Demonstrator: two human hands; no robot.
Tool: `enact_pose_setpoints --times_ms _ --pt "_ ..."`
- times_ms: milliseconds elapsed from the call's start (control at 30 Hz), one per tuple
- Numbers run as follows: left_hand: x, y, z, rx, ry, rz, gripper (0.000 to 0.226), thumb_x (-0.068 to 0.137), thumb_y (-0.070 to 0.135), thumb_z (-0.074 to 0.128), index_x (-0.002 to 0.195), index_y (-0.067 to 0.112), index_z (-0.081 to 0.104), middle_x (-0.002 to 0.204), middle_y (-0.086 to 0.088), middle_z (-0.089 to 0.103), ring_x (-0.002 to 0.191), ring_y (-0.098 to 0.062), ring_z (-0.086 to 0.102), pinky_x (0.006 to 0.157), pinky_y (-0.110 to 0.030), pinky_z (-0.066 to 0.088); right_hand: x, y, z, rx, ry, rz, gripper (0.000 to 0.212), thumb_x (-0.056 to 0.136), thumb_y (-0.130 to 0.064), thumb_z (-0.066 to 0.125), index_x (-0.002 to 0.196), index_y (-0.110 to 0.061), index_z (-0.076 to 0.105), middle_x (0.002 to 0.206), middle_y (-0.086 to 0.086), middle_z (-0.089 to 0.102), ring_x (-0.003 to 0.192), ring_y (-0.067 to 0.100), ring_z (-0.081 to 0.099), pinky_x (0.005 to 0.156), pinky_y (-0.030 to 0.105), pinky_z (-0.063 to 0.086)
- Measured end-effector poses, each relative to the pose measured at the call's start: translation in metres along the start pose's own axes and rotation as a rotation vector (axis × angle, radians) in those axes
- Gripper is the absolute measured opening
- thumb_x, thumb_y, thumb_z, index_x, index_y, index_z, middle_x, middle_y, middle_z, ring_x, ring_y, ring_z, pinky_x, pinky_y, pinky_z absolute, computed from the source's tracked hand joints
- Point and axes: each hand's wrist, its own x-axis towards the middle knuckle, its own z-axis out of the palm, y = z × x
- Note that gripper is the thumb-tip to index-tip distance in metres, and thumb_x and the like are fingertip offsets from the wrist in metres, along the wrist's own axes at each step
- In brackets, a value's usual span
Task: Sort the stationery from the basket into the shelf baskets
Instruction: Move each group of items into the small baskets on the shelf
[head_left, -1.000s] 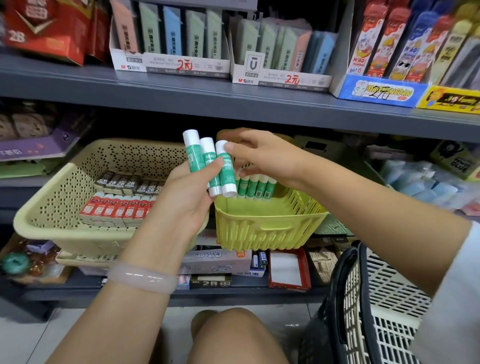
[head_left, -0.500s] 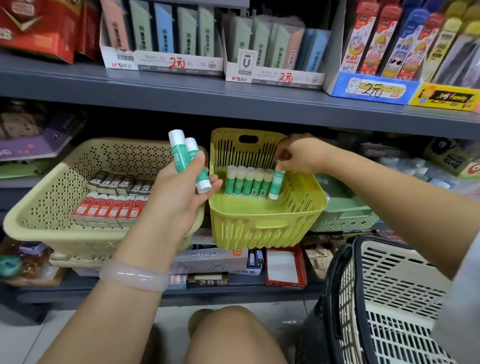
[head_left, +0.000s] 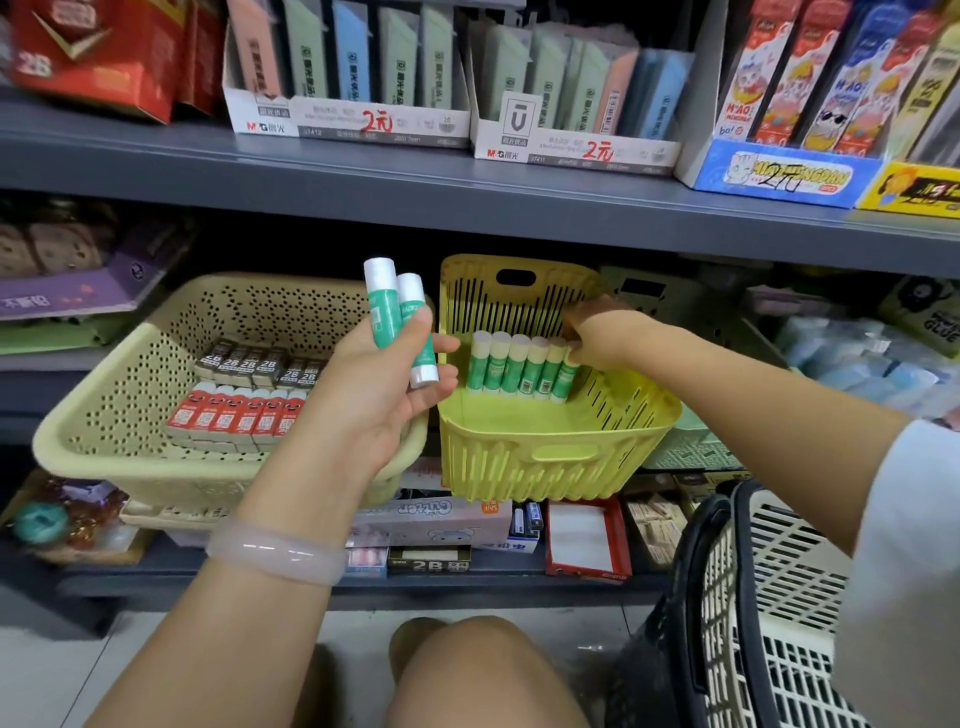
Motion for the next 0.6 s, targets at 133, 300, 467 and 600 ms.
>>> enact_pose_setpoints --times_ms 133,300,467,600 --pt "0.001 -0.001 0.000 0.067 -0.016 0.025 0.002 0.094 0.017 0.051 0.092 0.015 0.052 0.083 -0.008 0.065 0.051 -0.008 0.058 0.047 -0.016 0.049 -0.008 -0.002 -0.014 0.000 0.097 0.026 0.039 0.092 -0.030 0.053 0.123 -0.007 0.050 0.116 0.014 0.058 0.093 0.028 0.056 0.069 0.029 0.042" --pt "-0.002 -0.001 0.002 0.084 -0.047 0.042 0.004 0.093 0.013 0.051 0.090 0.011 0.053 0.078 -0.009 0.063 0.046 -0.005 0.059 0.047 -0.015 0.050 -0.031 -0.032 -0.038 0.979 0.188 -0.232 0.021 0.094 -0.026 0.050 0.111 -0.016 0.059 0.105 0.008 0.066 0.090 0.020 0.064 0.081 0.031 0.055" --pt "-0.003 -0.002 0.000 0.114 -0.071 0.035 0.008 0.091 0.016 0.055 0.089 0.011 0.061 0.080 -0.009 0.063 0.048 -0.006 0.061 0.047 -0.015 0.050 -0.044 -0.060 -0.044 1.409 0.003 -0.367 0.017 0.094 -0.019 0.052 0.108 -0.014 0.060 0.089 0.002 0.065 0.077 0.010 0.060 0.070 0.018 0.051" --pt "-0.002 -0.001 -0.007 0.101 -0.055 0.004 0.012 0.092 0.023 0.054 0.093 0.013 0.061 0.086 -0.011 0.063 0.052 -0.012 0.065 0.048 -0.019 0.052 -0.039 -0.057 -0.039 1.539 0.061 -0.345 0.007 0.092 -0.011 0.053 0.092 -0.013 0.060 0.082 0.003 0.062 0.070 0.007 0.058 0.067 0.015 0.052"
